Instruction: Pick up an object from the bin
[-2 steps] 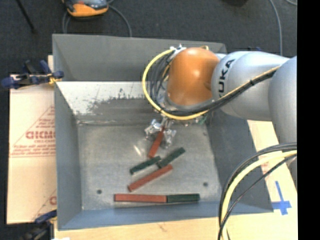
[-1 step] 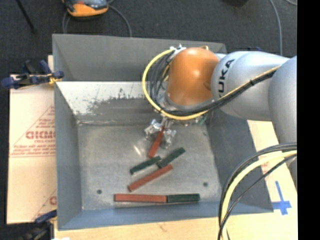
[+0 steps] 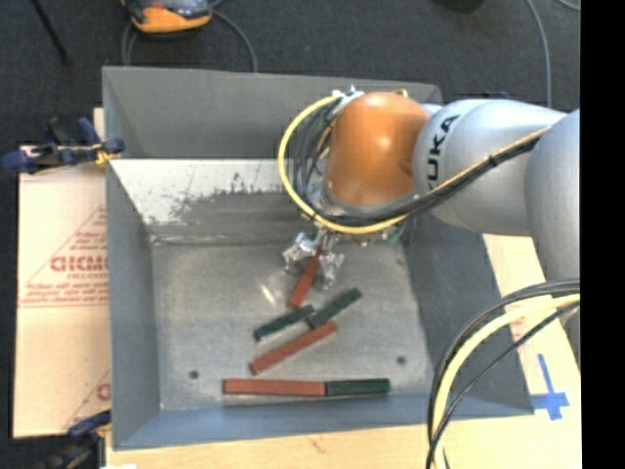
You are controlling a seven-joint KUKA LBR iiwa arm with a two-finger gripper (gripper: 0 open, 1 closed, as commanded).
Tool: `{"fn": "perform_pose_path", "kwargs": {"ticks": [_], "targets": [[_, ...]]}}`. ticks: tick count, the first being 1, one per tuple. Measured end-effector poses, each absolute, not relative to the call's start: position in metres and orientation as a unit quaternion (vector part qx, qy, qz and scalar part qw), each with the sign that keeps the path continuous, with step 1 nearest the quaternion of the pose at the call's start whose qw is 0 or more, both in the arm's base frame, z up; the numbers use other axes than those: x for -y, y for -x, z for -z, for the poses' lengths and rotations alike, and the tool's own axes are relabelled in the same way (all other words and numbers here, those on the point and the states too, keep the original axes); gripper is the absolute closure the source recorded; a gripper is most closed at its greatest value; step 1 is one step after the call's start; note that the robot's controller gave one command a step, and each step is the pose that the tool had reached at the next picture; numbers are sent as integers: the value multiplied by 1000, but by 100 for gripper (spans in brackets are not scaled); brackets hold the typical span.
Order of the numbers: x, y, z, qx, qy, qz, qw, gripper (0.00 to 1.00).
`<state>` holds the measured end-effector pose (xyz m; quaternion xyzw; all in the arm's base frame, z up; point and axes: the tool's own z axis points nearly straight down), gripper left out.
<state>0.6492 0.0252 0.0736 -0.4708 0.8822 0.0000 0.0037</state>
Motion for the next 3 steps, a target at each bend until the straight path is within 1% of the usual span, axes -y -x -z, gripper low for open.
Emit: {"fn": "perform_pose_path", "kwargs": {"ticks": [1,2,3], "targets": [[-25,-648,-81,-882,470,-1,1,100],[-25,-647,-101,-883,470,-2,-1,100],[-25,-650,-116,-883,469,2,4,100]]}}
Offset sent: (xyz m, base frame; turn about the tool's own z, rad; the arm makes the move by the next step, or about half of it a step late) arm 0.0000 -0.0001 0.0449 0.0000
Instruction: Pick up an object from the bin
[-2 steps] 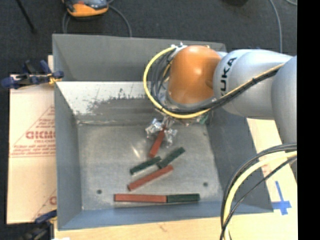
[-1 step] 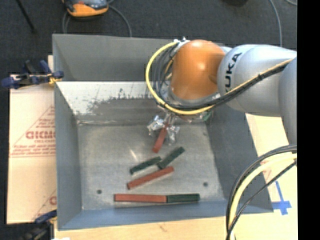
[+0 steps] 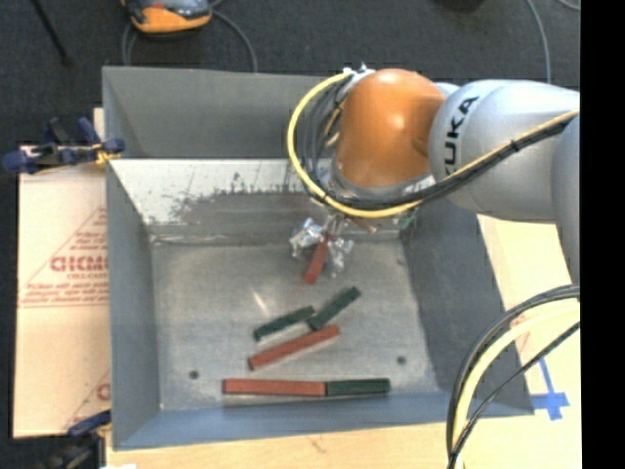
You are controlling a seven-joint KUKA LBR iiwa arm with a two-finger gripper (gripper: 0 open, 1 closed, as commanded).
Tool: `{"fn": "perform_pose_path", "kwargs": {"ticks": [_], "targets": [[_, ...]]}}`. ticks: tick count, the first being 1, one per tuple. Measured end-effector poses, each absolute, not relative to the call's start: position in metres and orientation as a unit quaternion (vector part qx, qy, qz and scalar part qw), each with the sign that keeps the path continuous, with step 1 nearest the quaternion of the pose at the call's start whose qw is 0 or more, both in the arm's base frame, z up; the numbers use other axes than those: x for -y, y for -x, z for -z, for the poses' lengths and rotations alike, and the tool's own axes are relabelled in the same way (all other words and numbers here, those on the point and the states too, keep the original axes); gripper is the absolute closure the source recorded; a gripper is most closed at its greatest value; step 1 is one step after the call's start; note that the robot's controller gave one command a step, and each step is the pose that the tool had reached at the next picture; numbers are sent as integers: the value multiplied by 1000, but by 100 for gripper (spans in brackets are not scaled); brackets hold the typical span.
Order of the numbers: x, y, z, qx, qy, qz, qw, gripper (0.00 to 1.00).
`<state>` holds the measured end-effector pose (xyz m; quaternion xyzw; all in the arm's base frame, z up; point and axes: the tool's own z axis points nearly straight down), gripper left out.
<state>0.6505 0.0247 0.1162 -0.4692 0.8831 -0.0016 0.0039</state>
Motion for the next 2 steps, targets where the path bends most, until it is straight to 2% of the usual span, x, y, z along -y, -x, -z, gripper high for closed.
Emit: {"fn": "perform_pose_path", "kwargs": {"ticks": [2], "targets": [[-25,-651,-123,-884,468,1,4,100]]}}
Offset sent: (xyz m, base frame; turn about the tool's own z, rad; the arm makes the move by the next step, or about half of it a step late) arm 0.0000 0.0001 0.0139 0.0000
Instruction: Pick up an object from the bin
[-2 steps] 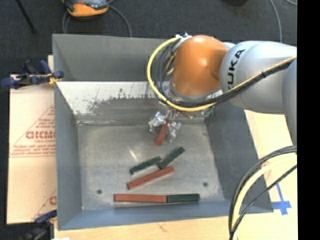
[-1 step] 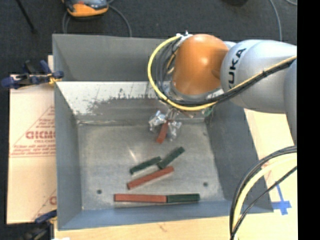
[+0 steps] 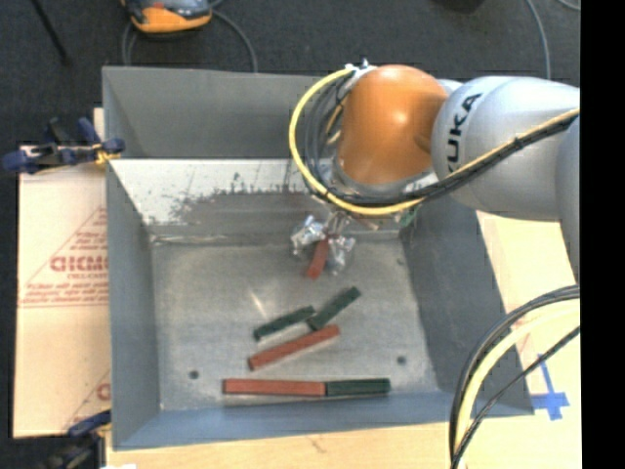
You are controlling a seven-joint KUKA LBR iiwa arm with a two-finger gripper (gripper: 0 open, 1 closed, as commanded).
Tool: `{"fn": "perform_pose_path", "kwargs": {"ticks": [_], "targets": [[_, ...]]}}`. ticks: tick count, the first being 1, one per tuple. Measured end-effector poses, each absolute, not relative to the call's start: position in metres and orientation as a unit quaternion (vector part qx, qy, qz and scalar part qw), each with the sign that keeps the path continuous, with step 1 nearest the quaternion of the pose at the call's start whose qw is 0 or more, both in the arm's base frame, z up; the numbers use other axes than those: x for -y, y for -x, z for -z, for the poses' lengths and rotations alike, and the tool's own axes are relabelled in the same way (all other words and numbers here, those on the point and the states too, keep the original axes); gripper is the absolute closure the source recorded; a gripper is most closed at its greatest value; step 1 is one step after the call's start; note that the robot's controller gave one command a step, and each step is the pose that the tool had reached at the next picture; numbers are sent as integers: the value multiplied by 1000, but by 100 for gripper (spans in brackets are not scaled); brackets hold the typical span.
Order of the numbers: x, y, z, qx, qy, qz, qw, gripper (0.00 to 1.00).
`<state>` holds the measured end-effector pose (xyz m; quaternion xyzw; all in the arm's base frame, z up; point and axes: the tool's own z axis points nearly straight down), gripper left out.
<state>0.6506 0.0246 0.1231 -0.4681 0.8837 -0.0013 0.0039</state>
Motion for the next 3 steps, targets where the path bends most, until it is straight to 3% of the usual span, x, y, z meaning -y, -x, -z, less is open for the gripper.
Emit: {"fn": "perform_pose_path", "kwargs": {"ticks": [3], "targets": [[-24,-651,-142,-885,466,0,1,100]]}}
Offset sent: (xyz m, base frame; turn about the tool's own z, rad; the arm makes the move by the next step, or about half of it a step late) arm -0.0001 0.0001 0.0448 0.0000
